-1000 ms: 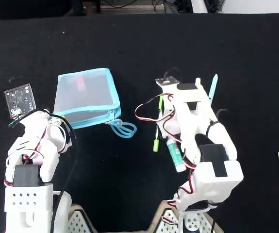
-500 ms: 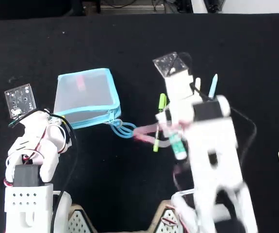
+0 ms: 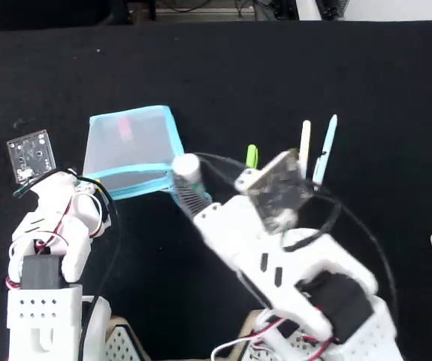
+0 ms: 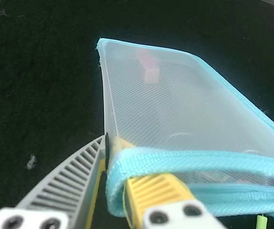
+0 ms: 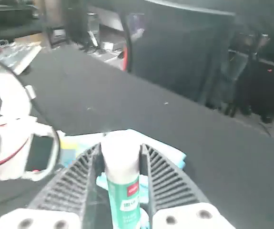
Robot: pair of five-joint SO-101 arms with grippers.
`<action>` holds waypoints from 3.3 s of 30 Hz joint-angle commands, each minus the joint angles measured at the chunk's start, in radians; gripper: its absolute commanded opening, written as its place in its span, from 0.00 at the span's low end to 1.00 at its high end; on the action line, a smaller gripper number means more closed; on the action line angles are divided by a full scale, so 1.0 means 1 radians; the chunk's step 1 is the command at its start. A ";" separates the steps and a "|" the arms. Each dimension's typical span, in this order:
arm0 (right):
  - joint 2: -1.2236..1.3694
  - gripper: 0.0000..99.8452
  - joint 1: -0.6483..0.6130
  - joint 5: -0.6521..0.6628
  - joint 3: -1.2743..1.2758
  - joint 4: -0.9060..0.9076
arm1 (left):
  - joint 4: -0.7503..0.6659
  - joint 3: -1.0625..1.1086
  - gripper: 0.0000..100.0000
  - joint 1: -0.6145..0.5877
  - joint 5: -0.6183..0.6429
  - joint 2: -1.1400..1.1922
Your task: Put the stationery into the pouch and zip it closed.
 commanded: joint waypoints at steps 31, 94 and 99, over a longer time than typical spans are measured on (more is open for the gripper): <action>-0.048 0.01 -0.055 -0.006 0.693 -1.010 | -0.017 -0.010 0.03 -0.013 0.005 -0.011; 0.202 0.01 -0.140 0.183 0.357 -0.445 | -0.017 -0.013 0.03 -0.013 0.005 -0.011; 0.131 0.01 -0.140 0.184 0.344 -0.301 | -0.017 -0.013 0.03 -0.013 0.005 -0.011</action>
